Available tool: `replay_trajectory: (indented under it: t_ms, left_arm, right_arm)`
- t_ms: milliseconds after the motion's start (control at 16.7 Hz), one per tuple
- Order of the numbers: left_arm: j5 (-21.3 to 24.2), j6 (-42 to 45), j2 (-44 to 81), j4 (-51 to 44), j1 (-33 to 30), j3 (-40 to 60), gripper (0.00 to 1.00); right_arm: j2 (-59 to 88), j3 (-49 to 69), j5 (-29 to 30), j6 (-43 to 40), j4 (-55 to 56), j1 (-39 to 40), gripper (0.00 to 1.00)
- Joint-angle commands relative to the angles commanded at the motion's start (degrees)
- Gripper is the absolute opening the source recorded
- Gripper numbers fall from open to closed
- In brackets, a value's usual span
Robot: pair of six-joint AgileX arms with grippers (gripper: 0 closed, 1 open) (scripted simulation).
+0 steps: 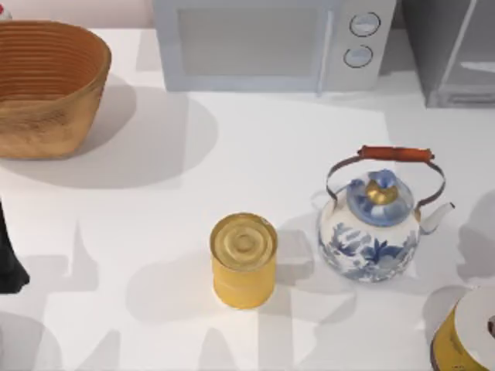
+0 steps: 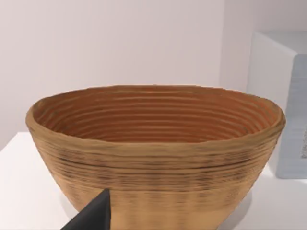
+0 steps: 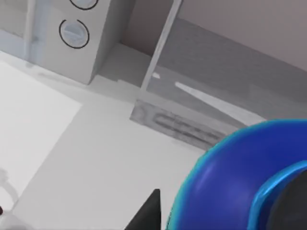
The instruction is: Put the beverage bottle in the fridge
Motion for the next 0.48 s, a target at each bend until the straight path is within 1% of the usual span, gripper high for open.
replay_trajectory:
  t_ms: [240,360,480]
  left_arm:
    - [0.00,0.00,0.00,0.00,0.00,0.00,1.00]
    - [0.00,0.00,0.00,0.00,0.00,0.00,1.00]
    - [0.00,0.00,0.00,0.00,0.00,0.00,1.00]
  right_arm:
    - [-17.60,-12.55,7.76,14.74,6.23,4.91,0.01]
    - [-22.88,-16.96,10.64,19.66,8.12,6.14,0.01]
    - [-25.69,-19.53,12.39,22.36,9.03,6.67,0.01]
